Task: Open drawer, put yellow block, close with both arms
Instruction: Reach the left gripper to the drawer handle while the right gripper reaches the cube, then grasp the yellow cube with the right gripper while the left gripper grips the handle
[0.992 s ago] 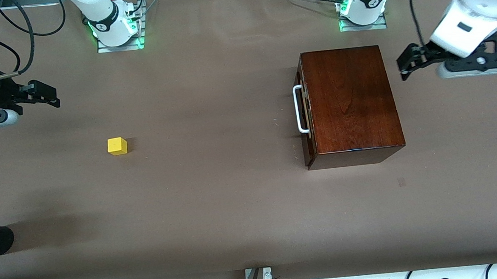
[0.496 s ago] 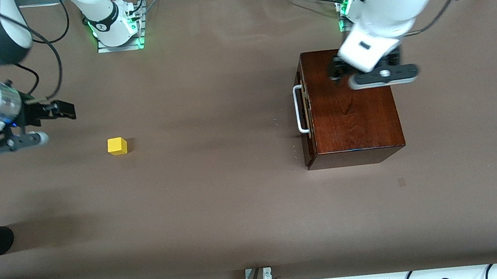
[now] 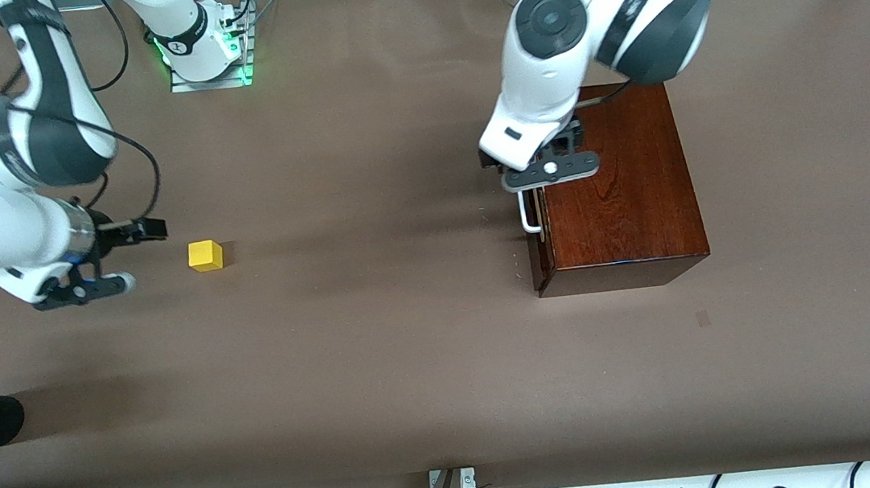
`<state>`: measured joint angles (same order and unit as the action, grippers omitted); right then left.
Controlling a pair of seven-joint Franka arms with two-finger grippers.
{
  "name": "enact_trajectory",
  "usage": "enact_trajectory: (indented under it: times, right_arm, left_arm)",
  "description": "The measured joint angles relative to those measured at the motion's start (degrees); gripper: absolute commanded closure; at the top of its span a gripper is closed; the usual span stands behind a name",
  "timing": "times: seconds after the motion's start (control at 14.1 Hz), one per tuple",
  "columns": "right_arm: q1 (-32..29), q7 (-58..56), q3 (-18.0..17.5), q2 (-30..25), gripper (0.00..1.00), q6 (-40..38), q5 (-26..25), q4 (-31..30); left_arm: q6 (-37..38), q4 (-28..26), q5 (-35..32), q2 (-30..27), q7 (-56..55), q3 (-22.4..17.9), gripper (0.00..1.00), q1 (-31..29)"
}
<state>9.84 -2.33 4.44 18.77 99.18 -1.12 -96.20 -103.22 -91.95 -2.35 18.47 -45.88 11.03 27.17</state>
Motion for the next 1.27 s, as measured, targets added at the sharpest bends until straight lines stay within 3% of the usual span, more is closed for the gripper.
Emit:
enact_trajectory:
  times: [0.57, 0.78, 1.27]
  right_arm:
    - [0.64, 0.17, 0.12, 9.24, 0.00, 7.45, 0.01, 0.08]
    - [0.49, 0.23, 0.17, 11.00, 0.00, 8.77, 0.02, -0.47]
    - [0.38, 2.58, 0.27, 11.28, 0.00, 23.91, 0.04, -11.49]
  left_arm:
    - [-7.56, -3.39, -0.14, 5.25, -3.89, 0.03, 0.00, 3.39]
    - [-11.06, -5.40, -3.73, 7.49, -4.00, 0.02, 0.00, 3.57]
    - [-12.32, -5.87, -7.68, 8.54, -4.01, -0.01, 0.00, 3.61]
